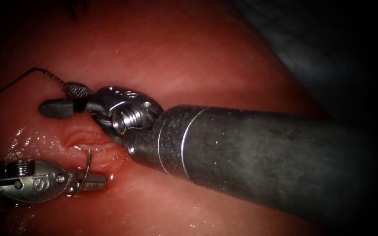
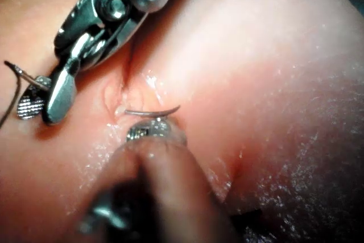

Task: Wound Closure
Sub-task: Use the right gripper to throw the needle through the top of the wound

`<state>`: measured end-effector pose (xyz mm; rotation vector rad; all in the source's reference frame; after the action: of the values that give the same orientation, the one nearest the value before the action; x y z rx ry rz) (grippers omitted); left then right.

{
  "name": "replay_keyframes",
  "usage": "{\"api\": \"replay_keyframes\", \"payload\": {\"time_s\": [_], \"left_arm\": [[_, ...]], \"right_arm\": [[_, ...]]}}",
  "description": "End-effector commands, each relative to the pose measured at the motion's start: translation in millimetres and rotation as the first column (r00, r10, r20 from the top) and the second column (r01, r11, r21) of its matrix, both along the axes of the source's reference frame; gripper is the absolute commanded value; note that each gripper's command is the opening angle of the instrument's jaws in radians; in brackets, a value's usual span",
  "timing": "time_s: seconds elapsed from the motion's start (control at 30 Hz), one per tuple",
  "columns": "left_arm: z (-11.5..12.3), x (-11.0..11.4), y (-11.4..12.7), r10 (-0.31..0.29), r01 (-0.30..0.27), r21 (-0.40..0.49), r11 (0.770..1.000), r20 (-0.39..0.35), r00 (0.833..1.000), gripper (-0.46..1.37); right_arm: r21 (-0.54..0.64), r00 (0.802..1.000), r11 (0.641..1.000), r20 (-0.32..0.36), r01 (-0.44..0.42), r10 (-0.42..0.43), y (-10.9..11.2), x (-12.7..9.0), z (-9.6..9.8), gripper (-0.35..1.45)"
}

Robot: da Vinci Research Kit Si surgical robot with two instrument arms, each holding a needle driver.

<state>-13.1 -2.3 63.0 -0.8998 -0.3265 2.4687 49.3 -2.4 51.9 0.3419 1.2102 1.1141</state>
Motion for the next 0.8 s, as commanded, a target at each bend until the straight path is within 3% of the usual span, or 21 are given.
{"api": "replay_keyframes", "payload": {"time_s": [0.03,0.13,0.23,0.43,0.57,0.8], "left_arm": [[0.0,0.0,0.0,0.005,-0.005,0.006,1.000,0.005,1.000,-0.35],[0.0,0.0,0.0,0.005,-0.005,0.006,1.000,0.005,1.000,-0.35],[0.0,0.0,0.0,0.005,-0.005,0.006,1.000,0.005,1.000,-0.35],[0.0,0.0,0.0,0.005,-0.005,0.006,1.000,0.005,1.000,-0.35],[0.0,0.0,0.0,0.005,-0.005,0.006,1.000,0.005,1.000,-0.35],[0.0,0.0,0.0,0.005,-0.005,0.006,1.000,0.005,1.000,-0.35]], "right_arm": [[-0.047,1.000,0.999,0.020,-0.014,0.015,0.5,-0.6,0.7,1.01],[-0.045,0.999,0.998,0.018,-0.036,0.037,2.2,-1.6,1.5,0.82],[-0.034,1.000,0.999,-0.015,-0.005,0.004,3.2,-2.4,2.0,0.66],[-0.028,0.998,0.999,-0.046,0.046,-0.047,2.9,-2.7,1.7,0.67],[0.029,0.997,0.999,-0.070,0.033,-0.031,2.6,-2.3,1.0,0.53],[0.088,0.996,0.996,-0.091,0.019,-0.011,2.3,-2.5,0.0,0.51]]}}
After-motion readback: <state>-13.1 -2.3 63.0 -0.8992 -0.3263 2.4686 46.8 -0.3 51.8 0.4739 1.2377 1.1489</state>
